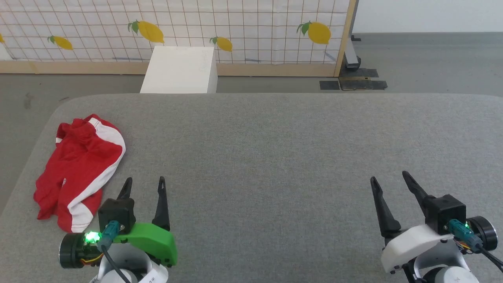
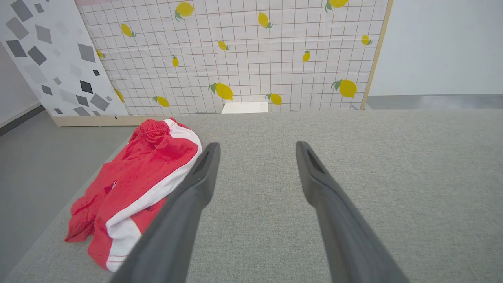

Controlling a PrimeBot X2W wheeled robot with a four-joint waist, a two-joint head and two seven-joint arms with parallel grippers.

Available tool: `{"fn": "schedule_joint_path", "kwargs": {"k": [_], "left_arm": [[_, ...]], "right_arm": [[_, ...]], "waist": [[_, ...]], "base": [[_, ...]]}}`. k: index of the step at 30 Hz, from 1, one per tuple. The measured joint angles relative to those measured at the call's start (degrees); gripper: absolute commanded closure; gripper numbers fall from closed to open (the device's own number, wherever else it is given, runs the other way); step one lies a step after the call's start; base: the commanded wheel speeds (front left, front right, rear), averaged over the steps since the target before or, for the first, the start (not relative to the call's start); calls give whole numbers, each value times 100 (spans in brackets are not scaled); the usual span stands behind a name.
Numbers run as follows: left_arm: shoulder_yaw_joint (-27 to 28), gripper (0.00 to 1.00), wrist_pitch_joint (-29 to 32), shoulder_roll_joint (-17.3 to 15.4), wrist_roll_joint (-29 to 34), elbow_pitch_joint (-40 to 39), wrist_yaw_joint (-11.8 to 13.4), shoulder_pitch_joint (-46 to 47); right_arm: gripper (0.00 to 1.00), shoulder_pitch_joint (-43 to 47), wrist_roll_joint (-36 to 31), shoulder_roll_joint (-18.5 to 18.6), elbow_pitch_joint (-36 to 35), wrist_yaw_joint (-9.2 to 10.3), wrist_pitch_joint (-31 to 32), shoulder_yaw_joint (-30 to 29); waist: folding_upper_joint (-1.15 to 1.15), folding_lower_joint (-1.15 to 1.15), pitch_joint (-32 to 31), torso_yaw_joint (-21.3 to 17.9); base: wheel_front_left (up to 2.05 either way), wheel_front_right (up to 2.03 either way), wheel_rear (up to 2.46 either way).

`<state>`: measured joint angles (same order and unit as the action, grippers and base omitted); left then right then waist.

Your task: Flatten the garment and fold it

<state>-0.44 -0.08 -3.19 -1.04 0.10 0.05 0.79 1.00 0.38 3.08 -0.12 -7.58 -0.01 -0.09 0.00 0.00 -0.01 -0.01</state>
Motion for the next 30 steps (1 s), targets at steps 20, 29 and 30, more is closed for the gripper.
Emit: {"fn": "schedule_joint_path", "kwargs": {"k": [20, 29, 30], "left_arm": [[-24, 0, 4, -7, -47, -5, -5, -1], [-38, 0, 49, -20, -54, -30, -5, -1], [-40, 0, 49, -23, -54, -31, -5, -1]], "right_arm": [[0, 0, 20, 0, 2, 0, 0, -14], [0, 0, 49, 0, 1, 0, 0, -31], [0, 0, 58, 0, 1, 0, 0, -33]], "waist": [[0, 0, -15, -15], [0, 0, 3, -22], [0, 0, 6, -24]], "base": [[0, 0, 0], [0, 0, 0], [0, 0, 0]]}}
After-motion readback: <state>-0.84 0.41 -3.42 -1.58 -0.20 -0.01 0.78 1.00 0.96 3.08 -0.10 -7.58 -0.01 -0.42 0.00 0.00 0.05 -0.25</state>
